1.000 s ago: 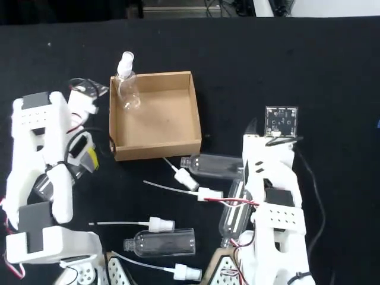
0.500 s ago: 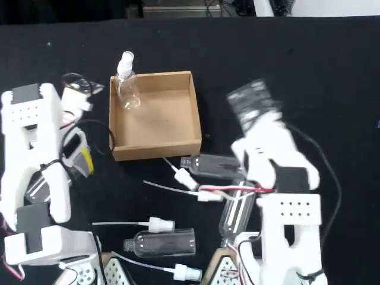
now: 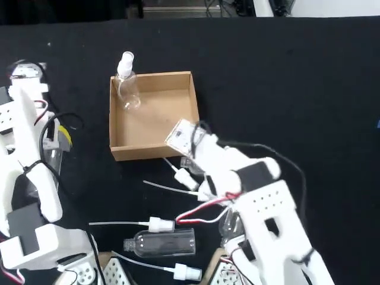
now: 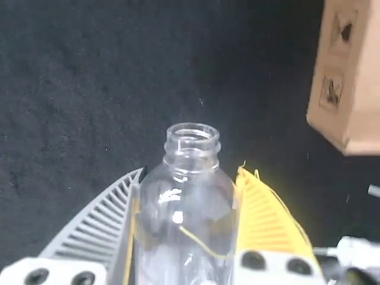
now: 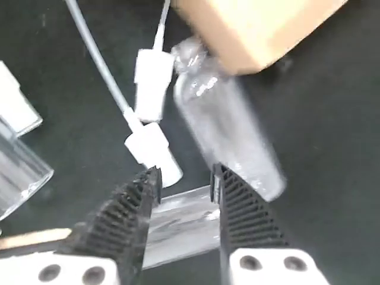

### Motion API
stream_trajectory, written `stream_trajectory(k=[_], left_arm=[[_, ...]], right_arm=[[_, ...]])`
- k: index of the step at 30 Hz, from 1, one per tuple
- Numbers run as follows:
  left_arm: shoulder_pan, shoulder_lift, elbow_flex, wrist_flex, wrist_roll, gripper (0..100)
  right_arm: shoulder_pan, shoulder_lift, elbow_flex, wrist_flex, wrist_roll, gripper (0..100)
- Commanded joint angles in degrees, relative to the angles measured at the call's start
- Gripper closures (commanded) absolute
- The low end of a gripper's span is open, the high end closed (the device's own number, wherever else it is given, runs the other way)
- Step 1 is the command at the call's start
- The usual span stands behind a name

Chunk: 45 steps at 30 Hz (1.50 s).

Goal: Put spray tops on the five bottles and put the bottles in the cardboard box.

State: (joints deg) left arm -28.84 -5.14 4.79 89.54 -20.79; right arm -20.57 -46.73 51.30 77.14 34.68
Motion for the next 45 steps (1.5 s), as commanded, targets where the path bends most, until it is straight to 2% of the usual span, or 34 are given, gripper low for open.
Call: stream_trajectory(k=[1,7,11,16,23,30,37,39,42,45], left_arm=[[-0.13,-2.81,0.31,-4.31,5.71,97],[-0.22,-2.9,6.2,-11.25,9.32,97],[-0.75,-5.01,8.75,-13.19,9.41,97],[0.75,-13.45,13.49,-13.8,9.49,97],[2.24,-22.15,25.98,-23.65,9.49,97],[2.07,-27.08,33.45,-29.8,9.49,97],[1.8,-30.86,38.2,-34.11,9.49,97],[1.8,-31.91,39.96,-35.78,9.49,97],[1.8,-33.41,43.47,-39.82,9.49,97],[1.8,-34.99,46.99,-44.48,9.49,97]], right_arm=[[-1.58,5.58,0.57,-2.73,3.34,86.7],[-1.49,9.01,1.19,-2.73,5.8,78.9],[-1.93,9.01,2.86,-3.78,8.26,78.9],[-4.66,9.27,11.82,-12.13,9.58,79.0],[-5.01,9.36,15.34,-17.85,9.05,79.0],[-5.1,9.36,20.44,-25.14,9.05,79.0],[-5.19,9.36,22.11,-25.58,9.05,79.3],[-5.27,9.36,22.02,-25.58,8.62,84.2],[-5.27,9.36,21.49,-25.67,5.8,97.9],[-4.92,9.01,20.53,-24.88,5.01,96.9]])
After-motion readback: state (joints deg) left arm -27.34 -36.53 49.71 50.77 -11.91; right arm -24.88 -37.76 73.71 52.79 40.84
